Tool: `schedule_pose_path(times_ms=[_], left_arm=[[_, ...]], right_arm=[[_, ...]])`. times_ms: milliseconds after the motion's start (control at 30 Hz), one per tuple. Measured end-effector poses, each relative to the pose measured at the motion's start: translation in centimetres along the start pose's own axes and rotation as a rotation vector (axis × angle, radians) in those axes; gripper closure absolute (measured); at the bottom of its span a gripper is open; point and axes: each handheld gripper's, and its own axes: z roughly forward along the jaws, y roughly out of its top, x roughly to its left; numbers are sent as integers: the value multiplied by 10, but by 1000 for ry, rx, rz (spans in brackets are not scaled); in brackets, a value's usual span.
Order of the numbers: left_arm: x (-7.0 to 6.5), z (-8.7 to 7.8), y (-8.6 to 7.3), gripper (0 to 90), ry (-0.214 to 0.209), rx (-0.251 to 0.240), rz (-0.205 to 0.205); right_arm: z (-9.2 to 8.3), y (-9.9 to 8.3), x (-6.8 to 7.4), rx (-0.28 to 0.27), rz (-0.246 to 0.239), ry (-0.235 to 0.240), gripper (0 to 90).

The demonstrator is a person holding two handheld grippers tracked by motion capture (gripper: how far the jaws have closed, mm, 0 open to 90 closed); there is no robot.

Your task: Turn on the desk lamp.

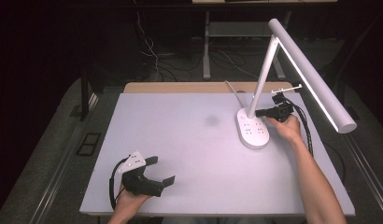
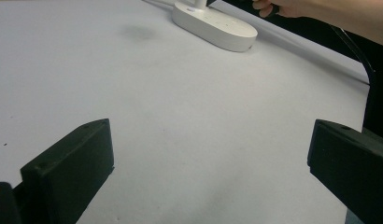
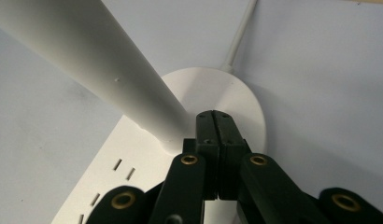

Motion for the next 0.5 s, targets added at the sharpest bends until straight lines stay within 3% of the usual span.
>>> schedule_pose_path(times_ms=[267, 500], left_arm=[[0, -1, 0, 0, 3, -4, 2], [-1, 0, 0, 0, -3, -3, 3]], right_arm=[[-5, 1, -1, -13, 13, -11, 897], [-20, 2, 0, -31, 21, -15, 897]])
